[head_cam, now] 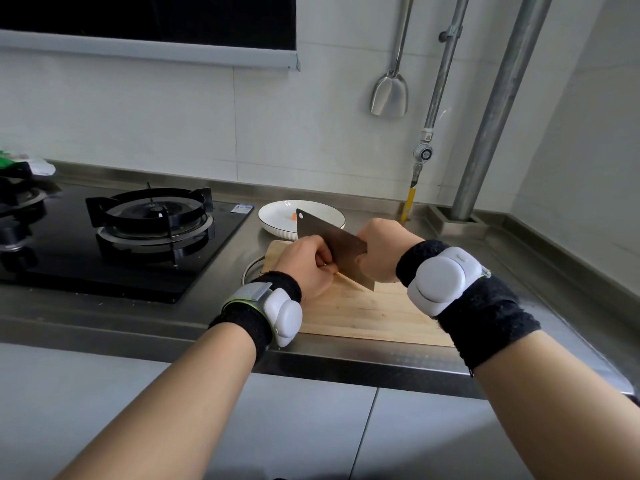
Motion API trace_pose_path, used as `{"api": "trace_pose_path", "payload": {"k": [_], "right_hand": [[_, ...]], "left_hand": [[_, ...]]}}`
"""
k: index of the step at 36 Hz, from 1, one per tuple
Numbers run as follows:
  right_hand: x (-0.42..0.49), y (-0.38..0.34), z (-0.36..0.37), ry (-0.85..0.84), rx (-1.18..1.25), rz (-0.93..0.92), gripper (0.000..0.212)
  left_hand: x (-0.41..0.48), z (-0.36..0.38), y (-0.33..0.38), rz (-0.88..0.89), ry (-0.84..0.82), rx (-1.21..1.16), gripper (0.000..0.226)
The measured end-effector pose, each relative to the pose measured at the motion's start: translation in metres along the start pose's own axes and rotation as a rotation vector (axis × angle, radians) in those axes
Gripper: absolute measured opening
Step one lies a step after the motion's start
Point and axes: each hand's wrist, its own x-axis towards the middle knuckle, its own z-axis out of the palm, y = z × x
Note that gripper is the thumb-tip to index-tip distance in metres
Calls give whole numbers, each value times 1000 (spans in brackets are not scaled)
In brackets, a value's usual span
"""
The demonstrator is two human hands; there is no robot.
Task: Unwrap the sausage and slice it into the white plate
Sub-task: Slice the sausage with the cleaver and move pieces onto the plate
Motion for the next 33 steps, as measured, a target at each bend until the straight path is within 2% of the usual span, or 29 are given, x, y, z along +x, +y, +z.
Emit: {"api": "trace_pose_path", "payload": {"k": [4,8,17,29,33], "right_hand": [[0,0,1,-4,18,9,14],[-1,2,3,-6,43,14,9],[-3,4,9,26,69,42,21],[-8,5,-4,100,57,10,8],[-7,3,-4,99,41,2,11]], "left_hand": [[0,-2,-1,-22,29,34,19],[0,-3,-1,-29,31,53,22],[-1,-4,-1,-9,9,40,20],[-2,-1,-1,-40,4,31,16],[-3,-2,0,-50,28,22,17]]}}
